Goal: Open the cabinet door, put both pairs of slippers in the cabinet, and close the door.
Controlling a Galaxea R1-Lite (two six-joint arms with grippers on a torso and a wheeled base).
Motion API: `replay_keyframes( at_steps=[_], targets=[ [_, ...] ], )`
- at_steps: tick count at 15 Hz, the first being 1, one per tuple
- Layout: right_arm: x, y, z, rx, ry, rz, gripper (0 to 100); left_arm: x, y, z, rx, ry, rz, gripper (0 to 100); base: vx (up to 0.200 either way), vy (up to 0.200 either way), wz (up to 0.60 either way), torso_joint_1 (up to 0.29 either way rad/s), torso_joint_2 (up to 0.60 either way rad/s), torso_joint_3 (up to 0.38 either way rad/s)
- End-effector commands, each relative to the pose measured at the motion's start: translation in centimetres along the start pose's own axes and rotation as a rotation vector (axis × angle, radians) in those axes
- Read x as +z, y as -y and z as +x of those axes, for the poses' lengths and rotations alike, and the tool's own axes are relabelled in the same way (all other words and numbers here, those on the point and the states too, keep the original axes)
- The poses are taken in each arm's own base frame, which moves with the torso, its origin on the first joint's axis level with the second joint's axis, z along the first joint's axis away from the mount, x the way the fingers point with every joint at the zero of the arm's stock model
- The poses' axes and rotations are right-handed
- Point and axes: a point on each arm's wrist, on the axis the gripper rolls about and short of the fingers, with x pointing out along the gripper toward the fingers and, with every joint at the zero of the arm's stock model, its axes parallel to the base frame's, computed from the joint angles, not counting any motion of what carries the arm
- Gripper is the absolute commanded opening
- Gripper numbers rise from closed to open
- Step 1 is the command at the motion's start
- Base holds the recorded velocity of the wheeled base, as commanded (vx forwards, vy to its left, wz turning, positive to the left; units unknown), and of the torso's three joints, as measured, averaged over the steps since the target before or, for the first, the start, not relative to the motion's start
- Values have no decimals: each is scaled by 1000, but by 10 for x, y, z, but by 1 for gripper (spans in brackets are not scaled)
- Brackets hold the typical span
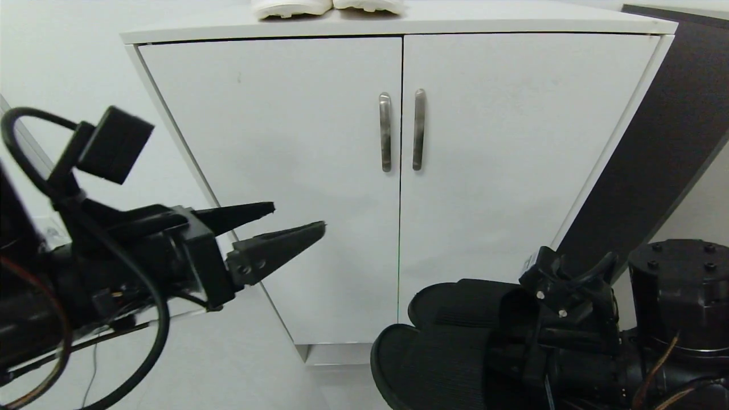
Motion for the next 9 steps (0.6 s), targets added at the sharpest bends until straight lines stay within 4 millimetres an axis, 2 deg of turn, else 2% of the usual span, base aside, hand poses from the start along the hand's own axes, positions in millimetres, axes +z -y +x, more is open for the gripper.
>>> replay_keyframes(
  at_steps=[1, 4, 7, 8, 9],
  targets=[
    [-1, 0, -2, 0, 0, -1, 0, 2, 13, 40, -88, -32, -19, 100, 0, 0, 0, 0, 0, 0],
    [-4, 0, -2, -1, -9, 3, 0, 21, 31, 68, -180, 6, -47, 100, 0, 0, 0, 0, 0, 0],
    [-4, 0, -2, -1, -11, 0, 0, 33, 34, 91, -246, -13, -70, 100, 0, 0, 0, 0, 0, 0],
    [-4, 0, -2, -1, -11, 0, 0, 33, 34, 91, -248, -16, -73, 100, 0, 0, 0, 0, 0, 0],
    [-6, 0, -2, -1, -18, -3, 0, 41, 36, 95, -371, -32, -126, 100, 0, 0, 0, 0, 0, 0]
  ],
)
